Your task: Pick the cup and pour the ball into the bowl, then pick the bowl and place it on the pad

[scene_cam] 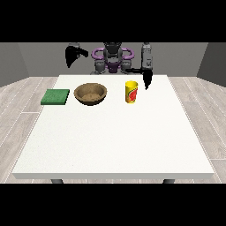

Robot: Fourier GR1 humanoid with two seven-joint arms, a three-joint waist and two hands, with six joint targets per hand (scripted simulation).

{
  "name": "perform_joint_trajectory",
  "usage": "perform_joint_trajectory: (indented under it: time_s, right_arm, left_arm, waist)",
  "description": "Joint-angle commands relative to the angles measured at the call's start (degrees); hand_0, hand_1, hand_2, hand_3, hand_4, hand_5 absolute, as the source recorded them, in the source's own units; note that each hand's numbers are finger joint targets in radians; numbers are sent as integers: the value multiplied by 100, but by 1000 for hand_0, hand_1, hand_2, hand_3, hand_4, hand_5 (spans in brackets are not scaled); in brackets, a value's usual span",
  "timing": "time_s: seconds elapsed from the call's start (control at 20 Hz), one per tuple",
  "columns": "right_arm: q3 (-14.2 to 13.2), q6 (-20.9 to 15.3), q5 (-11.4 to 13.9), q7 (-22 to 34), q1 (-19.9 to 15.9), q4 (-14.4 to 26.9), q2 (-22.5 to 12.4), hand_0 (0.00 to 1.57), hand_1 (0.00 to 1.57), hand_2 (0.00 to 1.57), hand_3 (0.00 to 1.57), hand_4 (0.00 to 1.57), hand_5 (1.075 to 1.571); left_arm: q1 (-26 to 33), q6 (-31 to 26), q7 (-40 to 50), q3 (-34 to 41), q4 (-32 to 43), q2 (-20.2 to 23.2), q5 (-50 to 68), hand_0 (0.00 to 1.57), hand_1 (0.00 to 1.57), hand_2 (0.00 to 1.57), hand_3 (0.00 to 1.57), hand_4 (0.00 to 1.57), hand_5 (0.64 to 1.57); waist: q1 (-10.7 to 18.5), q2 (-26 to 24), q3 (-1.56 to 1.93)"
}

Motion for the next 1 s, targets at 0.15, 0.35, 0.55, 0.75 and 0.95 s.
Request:
perform_joint_trajectory:
  time_s: [0.15,0.35,0.55,0.75,0.95]
  right_arm:
    - [-99,153,49,-9,-95,7,-103,0,0,413,615,646,1564]
    - [-262,455,-130,-294,-154,229,-207,0,0,369,566,642,1565]
    - [-349,554,-178,-239,-109,372,-245,0,0,350,516,636,1566]
    - [-406,587,-185,-275,-234,201,-314,0,0,373,554,623,1567]
    - [-297,627,-208,-172,-212,29,-222,0,0,306,557,616,1568]
  left_arm:
    - [-420,-24,-840,412,1267,227,32,0,0,0,0,0,1535]
    - [-837,233,-922,390,1604,94,-48,0,0,0,0,0,1529]
    - [-1047,312,-1004,450,1972,79,-26,0,0,0,0,0,1525]
    - [-1065,153,-1606,611,2446,214,28,0,0,0,0,0,1531]
    - [-1387,290,-1696,752,2840,303,56,0,0,0,0,0,1529]
  waist:
    - [-272,34,-1]
    - [-348,135,1]
    - [-357,23,0]
    - [-450,326,-1]
    - [-647,420,-1]
